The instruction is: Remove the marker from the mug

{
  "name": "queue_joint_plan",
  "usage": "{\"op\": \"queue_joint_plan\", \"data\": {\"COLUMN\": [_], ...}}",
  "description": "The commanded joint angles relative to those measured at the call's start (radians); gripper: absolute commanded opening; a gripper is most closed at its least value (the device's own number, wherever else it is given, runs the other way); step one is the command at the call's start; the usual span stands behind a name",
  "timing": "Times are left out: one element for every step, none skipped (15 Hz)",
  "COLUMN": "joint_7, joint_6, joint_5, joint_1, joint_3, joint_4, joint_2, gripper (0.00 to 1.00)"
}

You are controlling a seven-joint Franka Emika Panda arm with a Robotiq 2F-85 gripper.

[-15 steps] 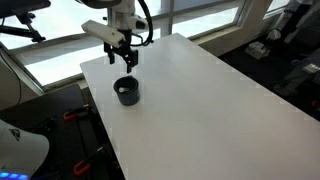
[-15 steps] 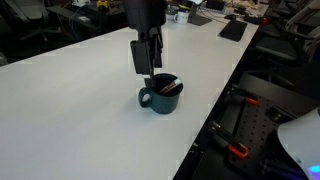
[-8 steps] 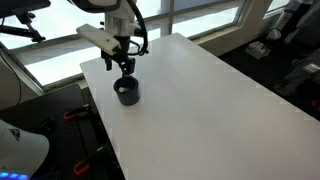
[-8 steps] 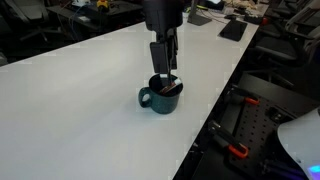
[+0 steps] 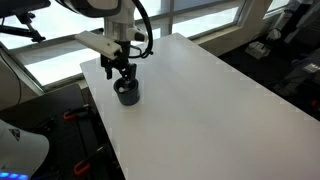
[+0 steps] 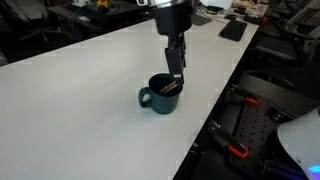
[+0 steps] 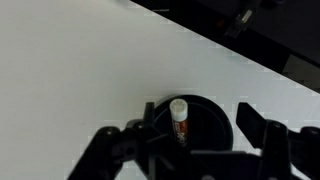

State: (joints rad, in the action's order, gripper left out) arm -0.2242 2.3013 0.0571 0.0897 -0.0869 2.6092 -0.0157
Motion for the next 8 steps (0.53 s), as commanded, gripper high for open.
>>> {"op": "queue_joint_plan", "data": {"joint_7": [0.0,-0.017,-0.036,-0.052,-0.071,-0.078,-0.083,-0.089], "joint_6": [0.024,0.031,0.043,0.056,0.09,0.117,0.142,0.164], "joint_5": [0.062,0.061,0.05,0.041,0.036,0.036,0.038,0.037], "joint_1": [-0.005,-0.005,-0.003,-0.002,-0.002,-0.002,-0.003,-0.004], "joint_3": [0.004,0.004,0.003,0.002,0.001,0.001,0.0,0.0], "joint_4": [0.006,0.004,0.003,0.002,0.005,0.003,-0.001,-0.003], "joint_2": [-0.002,0.003,0.011,0.019,0.029,0.04,0.053,0.065], "gripper": [0.81,0.81,0.79,0.79,0.78,0.78,0.76,0.73]}}
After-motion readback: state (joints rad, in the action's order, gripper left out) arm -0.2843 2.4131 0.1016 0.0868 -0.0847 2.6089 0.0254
